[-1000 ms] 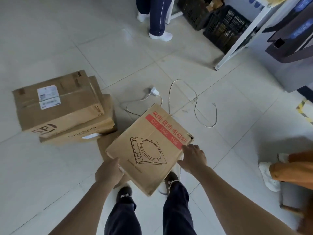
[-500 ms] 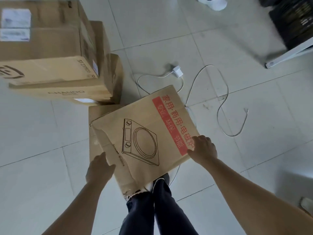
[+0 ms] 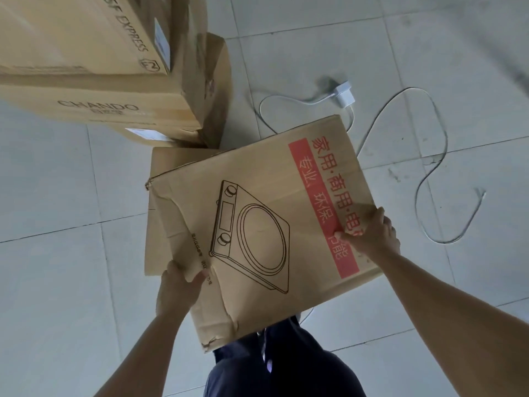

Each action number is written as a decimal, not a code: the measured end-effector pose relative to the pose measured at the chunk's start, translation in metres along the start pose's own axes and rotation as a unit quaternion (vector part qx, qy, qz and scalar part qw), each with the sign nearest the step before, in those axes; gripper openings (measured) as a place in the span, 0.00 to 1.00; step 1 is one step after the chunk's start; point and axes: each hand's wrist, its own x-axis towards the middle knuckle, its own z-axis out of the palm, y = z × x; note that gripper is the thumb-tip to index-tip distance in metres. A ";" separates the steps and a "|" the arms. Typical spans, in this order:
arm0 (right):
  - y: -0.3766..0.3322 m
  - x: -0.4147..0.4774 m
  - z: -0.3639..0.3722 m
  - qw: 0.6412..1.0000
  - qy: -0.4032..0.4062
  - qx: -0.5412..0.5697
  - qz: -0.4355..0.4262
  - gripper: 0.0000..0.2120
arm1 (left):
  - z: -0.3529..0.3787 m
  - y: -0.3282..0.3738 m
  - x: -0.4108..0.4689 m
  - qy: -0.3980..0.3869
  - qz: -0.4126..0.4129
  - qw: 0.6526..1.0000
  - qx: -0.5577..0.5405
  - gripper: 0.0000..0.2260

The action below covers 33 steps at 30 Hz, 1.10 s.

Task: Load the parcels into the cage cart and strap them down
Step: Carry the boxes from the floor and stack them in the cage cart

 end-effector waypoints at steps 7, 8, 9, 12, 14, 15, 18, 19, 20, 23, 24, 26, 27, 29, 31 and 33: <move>-0.011 -0.008 -0.017 0.999 0.034 0.002 0.020 0.55 | -0.008 0.007 -0.012 0.041 -0.038 0.986 -0.157 0.25; -0.015 -0.016 -0.025 0.999 0.047 0.010 0.013 0.54 | -0.017 0.010 -0.019 0.058 -0.034 0.984 -0.167 0.24; -0.018 -0.024 -0.033 0.998 0.058 0.020 0.005 0.53 | -0.028 0.014 -0.027 0.074 -0.028 0.981 -0.177 0.24; -0.027 -0.057 -0.061 0.996 0.074 0.038 -0.015 0.51 | -0.066 0.023 -0.057 0.103 -0.007 0.977 -0.184 0.24; -0.032 -0.084 -0.079 0.996 0.075 0.041 -0.024 0.50 | -0.092 0.023 -0.080 0.107 -0.005 0.978 -0.181 0.23; -0.035 -0.099 -0.088 0.996 0.077 0.042 -0.028 0.50 | -0.105 0.021 -0.091 0.109 -0.008 0.977 -0.181 0.23; -0.045 -0.147 -0.115 0.994 0.089 0.047 -0.051 0.50 | -0.144 0.008 -0.126 0.115 -0.017 0.975 -0.188 0.23; -0.049 -0.163 -0.124 0.993 0.094 0.046 -0.059 0.50 | -0.157 0.003 -0.139 0.118 -0.018 0.974 -0.193 0.23; -0.053 -0.179 -0.132 0.992 0.100 0.046 -0.068 0.50 | -0.170 -0.003 -0.151 0.122 -0.017 0.972 -0.200 0.23; -0.068 -0.227 -0.154 0.986 0.118 0.051 -0.103 0.49 | -0.209 -0.020 -0.189 0.139 -0.014 0.964 -0.225 0.23; -0.075 -0.242 -0.161 0.983 0.129 0.052 -0.116 0.49 | -0.222 -0.027 -0.202 0.147 -0.013 0.961 -0.233 0.23; -0.089 -0.272 -0.175 0.977 0.150 0.052 -0.139 0.48 | -0.248 -0.040 -0.226 0.162 -0.012 0.954 -0.251 0.23; -0.096 -0.286 -0.181 0.974 0.158 0.054 -0.153 0.48 | -0.260 -0.047 -0.237 0.171 -0.013 0.950 -0.262 0.23; -0.115 -0.311 -0.193 0.966 0.172 0.064 -0.182 0.47 | -0.283 -0.060 -0.255 0.192 -0.013 0.939 -0.284 0.23; -0.135 -0.333 -0.204 0.956 0.185 0.075 -0.215 0.46 | -0.305 -0.074 -0.272 0.214 -0.009 0.925 -0.312 0.24; -0.155 -0.352 -0.213 0.945 0.190 0.085 -0.252 0.46 | -0.325 -0.088 -0.290 0.238 -0.005 0.907 -0.347 0.24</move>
